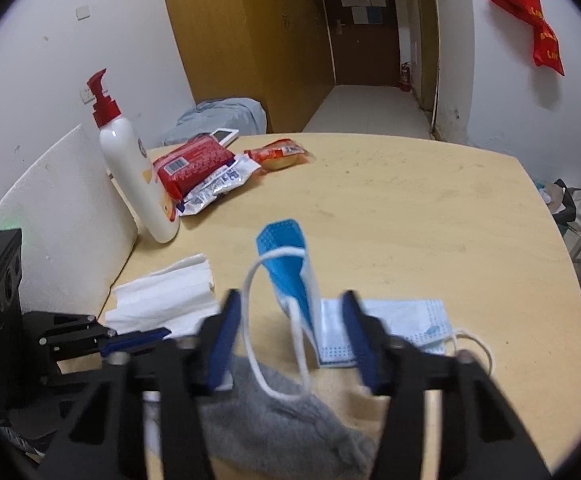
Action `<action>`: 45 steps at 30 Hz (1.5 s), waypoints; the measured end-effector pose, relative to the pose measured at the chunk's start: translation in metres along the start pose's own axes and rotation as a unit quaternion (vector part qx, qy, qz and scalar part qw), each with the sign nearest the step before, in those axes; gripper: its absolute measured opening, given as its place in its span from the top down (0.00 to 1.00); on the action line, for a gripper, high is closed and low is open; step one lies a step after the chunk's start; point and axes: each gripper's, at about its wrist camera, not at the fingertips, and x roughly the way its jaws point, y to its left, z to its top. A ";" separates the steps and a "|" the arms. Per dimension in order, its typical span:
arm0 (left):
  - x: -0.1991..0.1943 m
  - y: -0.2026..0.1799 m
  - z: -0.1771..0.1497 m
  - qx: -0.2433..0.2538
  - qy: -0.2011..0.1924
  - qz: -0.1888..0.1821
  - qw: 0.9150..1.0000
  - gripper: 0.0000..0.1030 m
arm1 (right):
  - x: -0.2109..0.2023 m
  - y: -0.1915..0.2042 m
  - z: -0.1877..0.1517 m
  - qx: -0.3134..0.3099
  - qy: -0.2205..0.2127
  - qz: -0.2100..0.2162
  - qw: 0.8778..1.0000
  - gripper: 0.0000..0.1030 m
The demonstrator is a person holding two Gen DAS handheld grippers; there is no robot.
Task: Organize soft objects
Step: 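Grasp the white tissues with left tool while right tool grasps blue face mask, then carry the tissues and face mask over the white foam box with both tools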
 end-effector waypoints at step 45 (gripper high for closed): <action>-0.067 -0.026 0.000 0.045 -0.076 0.015 0.996 0.95 | -0.078 -0.006 -0.001 0.064 -0.107 0.062 0.990 0.92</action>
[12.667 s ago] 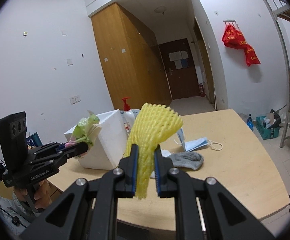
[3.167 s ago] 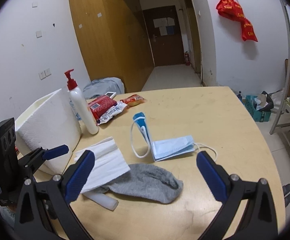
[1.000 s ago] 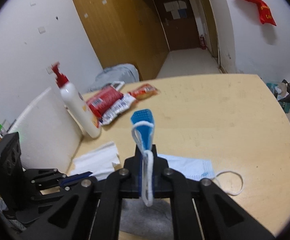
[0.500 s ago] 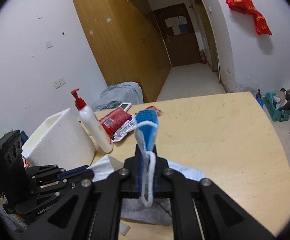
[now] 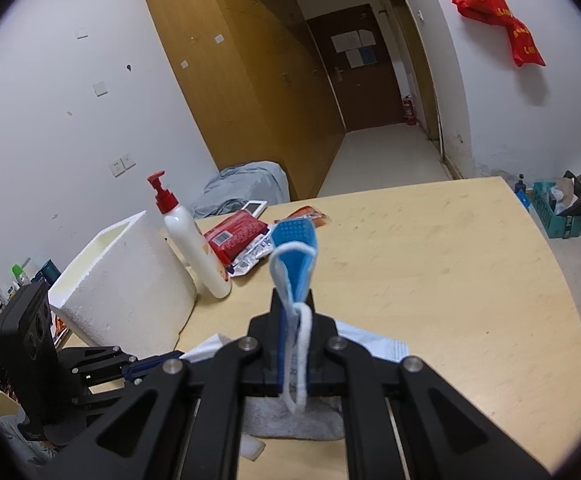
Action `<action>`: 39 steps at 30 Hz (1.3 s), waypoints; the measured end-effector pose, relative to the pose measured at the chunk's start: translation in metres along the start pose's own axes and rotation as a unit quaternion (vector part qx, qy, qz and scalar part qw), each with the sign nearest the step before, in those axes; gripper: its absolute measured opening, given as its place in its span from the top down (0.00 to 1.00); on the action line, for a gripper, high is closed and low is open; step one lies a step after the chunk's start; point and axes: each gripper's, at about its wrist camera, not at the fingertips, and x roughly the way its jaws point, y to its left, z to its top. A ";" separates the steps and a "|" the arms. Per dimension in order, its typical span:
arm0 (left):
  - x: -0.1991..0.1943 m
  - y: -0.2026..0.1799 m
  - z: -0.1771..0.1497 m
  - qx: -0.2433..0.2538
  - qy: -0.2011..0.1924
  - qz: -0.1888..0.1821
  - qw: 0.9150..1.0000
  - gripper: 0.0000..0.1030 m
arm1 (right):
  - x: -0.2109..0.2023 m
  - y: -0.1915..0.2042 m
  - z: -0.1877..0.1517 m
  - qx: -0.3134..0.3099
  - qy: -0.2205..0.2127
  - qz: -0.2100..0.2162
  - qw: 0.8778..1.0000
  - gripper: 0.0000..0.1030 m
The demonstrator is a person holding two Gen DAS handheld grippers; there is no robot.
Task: Organize soft objects
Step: 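Carry the tissues and face mask over the white foam box with both tools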
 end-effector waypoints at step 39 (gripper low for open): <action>-0.076 -0.016 0.024 0.024 -0.081 -0.014 0.996 0.95 | -0.043 0.017 -0.002 -0.015 -0.046 0.013 0.999 0.92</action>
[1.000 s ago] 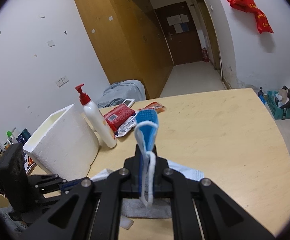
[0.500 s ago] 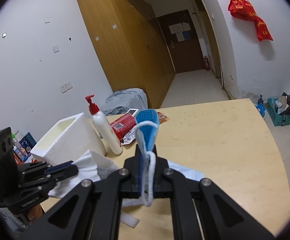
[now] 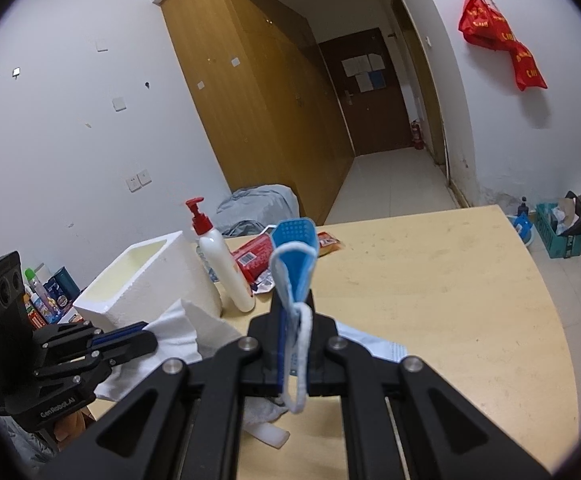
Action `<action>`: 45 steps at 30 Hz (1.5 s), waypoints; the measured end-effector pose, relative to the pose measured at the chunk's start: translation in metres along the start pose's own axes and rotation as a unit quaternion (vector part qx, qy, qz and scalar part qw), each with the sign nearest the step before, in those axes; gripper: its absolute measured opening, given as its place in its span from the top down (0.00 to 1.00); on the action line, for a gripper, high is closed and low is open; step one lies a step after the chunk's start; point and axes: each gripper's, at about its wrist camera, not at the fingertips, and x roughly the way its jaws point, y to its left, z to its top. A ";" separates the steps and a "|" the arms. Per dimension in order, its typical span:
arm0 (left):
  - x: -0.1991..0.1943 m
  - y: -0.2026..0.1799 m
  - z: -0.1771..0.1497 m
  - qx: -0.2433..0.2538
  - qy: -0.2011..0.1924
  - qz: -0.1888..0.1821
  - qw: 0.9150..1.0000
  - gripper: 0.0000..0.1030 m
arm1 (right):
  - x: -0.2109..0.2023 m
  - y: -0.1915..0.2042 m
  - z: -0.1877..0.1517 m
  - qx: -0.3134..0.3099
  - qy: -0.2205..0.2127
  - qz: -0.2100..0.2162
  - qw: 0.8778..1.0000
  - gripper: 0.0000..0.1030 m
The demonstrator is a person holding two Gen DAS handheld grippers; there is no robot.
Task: Organize soft objects
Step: 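Carry the tissues and face mask over the white foam box with both tools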
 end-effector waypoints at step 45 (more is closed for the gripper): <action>-0.114 0.011 -0.008 0.002 -0.084 0.088 0.993 0.95 | -0.044 0.075 -0.004 -0.068 -0.053 0.067 0.994 0.92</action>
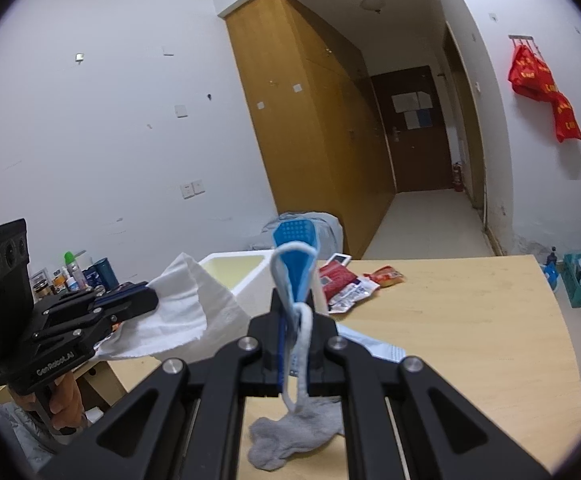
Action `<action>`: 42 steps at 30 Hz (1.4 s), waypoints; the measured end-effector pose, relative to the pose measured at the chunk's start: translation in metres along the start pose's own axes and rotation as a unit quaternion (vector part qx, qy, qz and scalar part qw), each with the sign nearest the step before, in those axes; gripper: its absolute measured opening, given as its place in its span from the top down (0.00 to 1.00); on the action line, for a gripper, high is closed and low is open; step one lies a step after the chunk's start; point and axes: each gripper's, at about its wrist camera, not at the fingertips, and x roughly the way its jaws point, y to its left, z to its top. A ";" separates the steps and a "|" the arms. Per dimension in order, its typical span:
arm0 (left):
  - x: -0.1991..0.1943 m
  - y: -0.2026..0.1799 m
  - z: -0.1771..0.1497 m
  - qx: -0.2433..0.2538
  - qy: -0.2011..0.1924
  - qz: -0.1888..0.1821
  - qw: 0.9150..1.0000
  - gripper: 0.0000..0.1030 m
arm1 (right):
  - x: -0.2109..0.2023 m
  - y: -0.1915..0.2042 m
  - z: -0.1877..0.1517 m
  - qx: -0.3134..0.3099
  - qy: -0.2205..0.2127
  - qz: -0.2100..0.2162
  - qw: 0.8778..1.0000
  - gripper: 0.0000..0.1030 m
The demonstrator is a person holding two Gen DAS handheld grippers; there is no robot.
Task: Organize soft objects
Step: 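Carry the tissues and face mask over the white foam box with both tools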
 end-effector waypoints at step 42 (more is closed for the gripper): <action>-0.091 0.089 -0.021 -0.070 -0.026 0.148 0.986 0.95 | 0.060 0.114 0.007 -0.077 0.026 0.122 0.989 0.92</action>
